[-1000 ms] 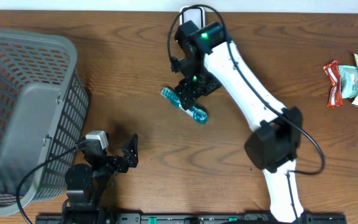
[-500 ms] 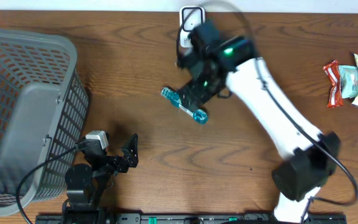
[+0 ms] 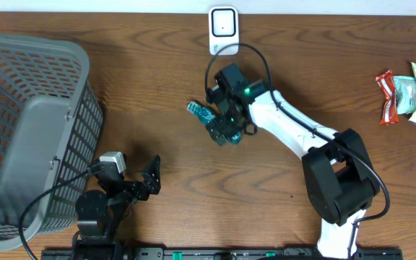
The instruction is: Scan the item barcode
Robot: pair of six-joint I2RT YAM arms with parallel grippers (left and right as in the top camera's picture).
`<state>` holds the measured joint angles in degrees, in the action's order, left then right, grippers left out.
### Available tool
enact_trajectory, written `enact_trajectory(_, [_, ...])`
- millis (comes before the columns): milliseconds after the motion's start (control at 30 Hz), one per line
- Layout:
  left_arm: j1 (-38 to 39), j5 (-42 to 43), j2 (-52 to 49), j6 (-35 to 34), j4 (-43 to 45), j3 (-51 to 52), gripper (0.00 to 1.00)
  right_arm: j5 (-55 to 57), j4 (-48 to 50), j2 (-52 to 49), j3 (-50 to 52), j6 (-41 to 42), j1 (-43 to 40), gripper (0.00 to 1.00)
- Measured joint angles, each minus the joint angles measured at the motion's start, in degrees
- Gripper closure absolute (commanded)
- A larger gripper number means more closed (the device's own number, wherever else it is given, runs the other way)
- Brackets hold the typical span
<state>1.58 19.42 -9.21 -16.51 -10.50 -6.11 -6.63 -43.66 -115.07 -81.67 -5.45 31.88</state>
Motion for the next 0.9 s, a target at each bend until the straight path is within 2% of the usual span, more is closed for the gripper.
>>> enact_trajectory(367, [0.0, 0.0, 0.0, 0.0, 0.0, 0.0, 0.02, 0.0, 4.6, 0.0, 4.6, -2.2, 0.0, 0.03])
enact_trajectory(533, [0.0, 0.0, 0.0, 0.0, 0.0, 0.0, 0.02, 0.5, 6.2, 0.0, 6.1, -4.1, 0.0, 0.20])
enact_trajectory(700, [0.0, 0.0, 0.0, 0.0, 0.0, 0.0, 0.02, 1.0, 6.3, 0.0, 6.2, -4.8, 0.0, 0.51])
enact_trajectory(900, [0.0, 0.0, 0.0, 0.0, 0.0, 0.0, 0.02, 1.2, 6.3, 0.0, 6.3, -5.1, 0.0, 0.78])
